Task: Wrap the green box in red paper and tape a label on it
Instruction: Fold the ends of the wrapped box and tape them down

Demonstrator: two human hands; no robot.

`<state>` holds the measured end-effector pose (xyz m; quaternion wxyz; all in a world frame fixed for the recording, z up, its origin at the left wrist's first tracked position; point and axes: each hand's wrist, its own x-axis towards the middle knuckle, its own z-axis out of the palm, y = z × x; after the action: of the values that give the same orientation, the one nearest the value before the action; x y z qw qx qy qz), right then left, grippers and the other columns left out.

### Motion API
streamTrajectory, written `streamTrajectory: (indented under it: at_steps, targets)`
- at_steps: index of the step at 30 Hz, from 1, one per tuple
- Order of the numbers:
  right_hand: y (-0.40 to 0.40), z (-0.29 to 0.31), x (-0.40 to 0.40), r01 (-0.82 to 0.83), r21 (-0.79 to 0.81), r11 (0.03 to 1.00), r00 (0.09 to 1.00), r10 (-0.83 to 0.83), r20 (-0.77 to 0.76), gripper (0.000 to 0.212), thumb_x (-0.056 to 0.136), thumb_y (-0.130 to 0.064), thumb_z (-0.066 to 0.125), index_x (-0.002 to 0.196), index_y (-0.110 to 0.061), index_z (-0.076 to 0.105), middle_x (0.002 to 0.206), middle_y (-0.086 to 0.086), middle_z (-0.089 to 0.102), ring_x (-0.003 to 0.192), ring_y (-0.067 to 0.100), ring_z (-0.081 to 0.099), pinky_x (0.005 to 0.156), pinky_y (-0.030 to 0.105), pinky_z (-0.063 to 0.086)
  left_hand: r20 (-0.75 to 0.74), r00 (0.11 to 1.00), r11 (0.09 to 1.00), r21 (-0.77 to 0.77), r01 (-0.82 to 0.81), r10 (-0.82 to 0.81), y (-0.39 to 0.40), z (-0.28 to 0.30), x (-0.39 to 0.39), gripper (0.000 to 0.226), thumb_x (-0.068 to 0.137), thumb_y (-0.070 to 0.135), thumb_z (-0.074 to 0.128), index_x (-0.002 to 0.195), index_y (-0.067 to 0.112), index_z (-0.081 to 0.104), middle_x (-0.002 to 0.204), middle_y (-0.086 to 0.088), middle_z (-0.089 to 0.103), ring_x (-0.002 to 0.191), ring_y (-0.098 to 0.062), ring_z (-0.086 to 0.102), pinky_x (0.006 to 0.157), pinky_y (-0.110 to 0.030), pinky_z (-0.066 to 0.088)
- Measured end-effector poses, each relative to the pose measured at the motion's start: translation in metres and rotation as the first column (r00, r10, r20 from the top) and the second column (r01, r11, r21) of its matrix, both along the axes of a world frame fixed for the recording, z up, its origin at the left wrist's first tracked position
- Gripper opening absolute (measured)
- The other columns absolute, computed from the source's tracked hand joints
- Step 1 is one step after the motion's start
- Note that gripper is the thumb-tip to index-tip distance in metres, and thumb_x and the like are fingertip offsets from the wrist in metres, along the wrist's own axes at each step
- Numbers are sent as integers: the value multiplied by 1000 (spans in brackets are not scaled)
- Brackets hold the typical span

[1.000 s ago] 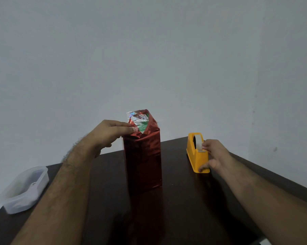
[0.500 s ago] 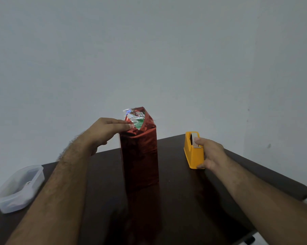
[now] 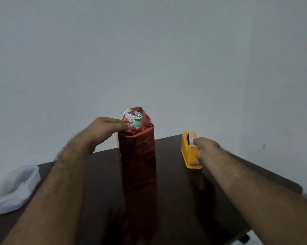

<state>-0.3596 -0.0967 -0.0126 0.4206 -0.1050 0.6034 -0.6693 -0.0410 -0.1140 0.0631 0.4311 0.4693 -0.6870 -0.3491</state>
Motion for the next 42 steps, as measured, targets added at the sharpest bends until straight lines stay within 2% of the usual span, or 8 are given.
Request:
streamTrajectory:
  at_steps: [6,10,14,23,30,35,39,42]
  targets:
    - [10,-21,9,101,-72,992,994,-97,52,66,87,-3,76,147,-7,50,143,16,51,131,43,52,97,69,53,9,1000,1000,-22,20,-19,-6,-2,2,11,91,31,80,102,31,81,70,37,69,90,12,52,74,-18,36]
    - [15,-36,15,117,-136,984,993,-113,38,51,87,-1,74,135,2,57,118,13,55,101,32,58,97,57,59,4,1000,1000,-21,20,-19,-9,-3,2,15,91,31,80,106,29,81,73,34,72,90,13,52,75,-17,36]
    - [16,-44,15,147,-132,980,989,-145,25,42,85,1,74,125,3,61,118,13,59,101,30,61,92,52,62,8,1000,1000,-24,17,-17,-10,-5,2,16,91,32,80,106,28,82,82,29,75,92,14,54,75,-17,37]
    - [6,-45,12,147,26,989,965,-137,-225,34,83,-5,74,116,3,67,86,6,61,92,31,66,80,42,60,-8,1000,1000,-7,28,-29,-15,-6,6,16,89,33,82,104,28,83,87,29,76,95,14,53,84,-21,37]
    - [10,-42,4,-61,358,932,929,184,-321,51,88,8,73,136,6,55,109,16,54,112,36,60,93,41,54,8,999,999,-7,44,-44,-18,-8,9,9,86,33,84,95,31,86,94,23,79,107,10,58,104,-29,36]
    - [12,-22,33,21,93,995,902,21,-431,33,77,-7,81,102,-6,60,89,6,61,90,26,62,70,33,49,-10,998,997,-23,68,-68,-19,-7,6,13,87,30,84,99,26,86,96,20,80,105,9,60,97,-25,38]
    - [18,35,63,-249,-232,940,819,77,-568,22,76,-9,87,90,-2,71,87,1,70,84,15,67,72,22,48,3,996,995,-22,92,-92,-18,-9,6,7,89,29,82,95,29,85,91,24,79,88,19,64,84,-14,40]
    - [40,113,73,-502,-237,832,609,146,-779,17,85,-14,85,90,0,76,96,4,78,88,2,68,63,12,44,9,996,995,-30,90,-90,-17,-9,7,12,88,29,84,99,27,85,93,23,80,86,20,65,83,-13,41]
